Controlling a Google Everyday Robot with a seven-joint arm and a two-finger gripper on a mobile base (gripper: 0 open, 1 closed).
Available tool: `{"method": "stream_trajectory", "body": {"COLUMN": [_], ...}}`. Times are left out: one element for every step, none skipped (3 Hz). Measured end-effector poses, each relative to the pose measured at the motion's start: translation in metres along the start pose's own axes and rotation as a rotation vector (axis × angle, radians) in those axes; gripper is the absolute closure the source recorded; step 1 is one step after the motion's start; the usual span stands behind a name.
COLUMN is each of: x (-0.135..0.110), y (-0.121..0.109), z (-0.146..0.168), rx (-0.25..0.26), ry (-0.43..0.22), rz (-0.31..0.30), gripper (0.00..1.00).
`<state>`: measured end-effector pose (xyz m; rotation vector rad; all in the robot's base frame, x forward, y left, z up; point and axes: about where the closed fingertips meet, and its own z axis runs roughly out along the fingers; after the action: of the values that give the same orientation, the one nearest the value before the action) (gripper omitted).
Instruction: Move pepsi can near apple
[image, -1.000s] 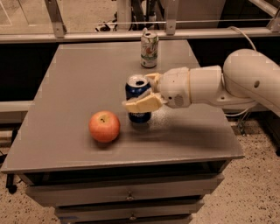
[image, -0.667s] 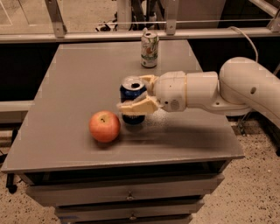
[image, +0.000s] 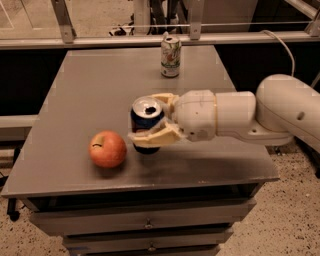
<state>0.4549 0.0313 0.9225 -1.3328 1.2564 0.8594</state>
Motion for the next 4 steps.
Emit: {"method": "stream_trajectory", "body": {"x": [-0.008,-0.011,-0.007,0.009], "y": [0.039,0.070,0.077,0.049], "z": [-0.031,-0.053,-0.057,-0.047], "rx": [-0.004,-0.010,-0.003,0.035], "ry": [0.007,0.010,0.029,0.048], "rz": [-0.009,-0.006,0.005,0.019], "gripper": [0.36,0.13,0.14,0.37]}}
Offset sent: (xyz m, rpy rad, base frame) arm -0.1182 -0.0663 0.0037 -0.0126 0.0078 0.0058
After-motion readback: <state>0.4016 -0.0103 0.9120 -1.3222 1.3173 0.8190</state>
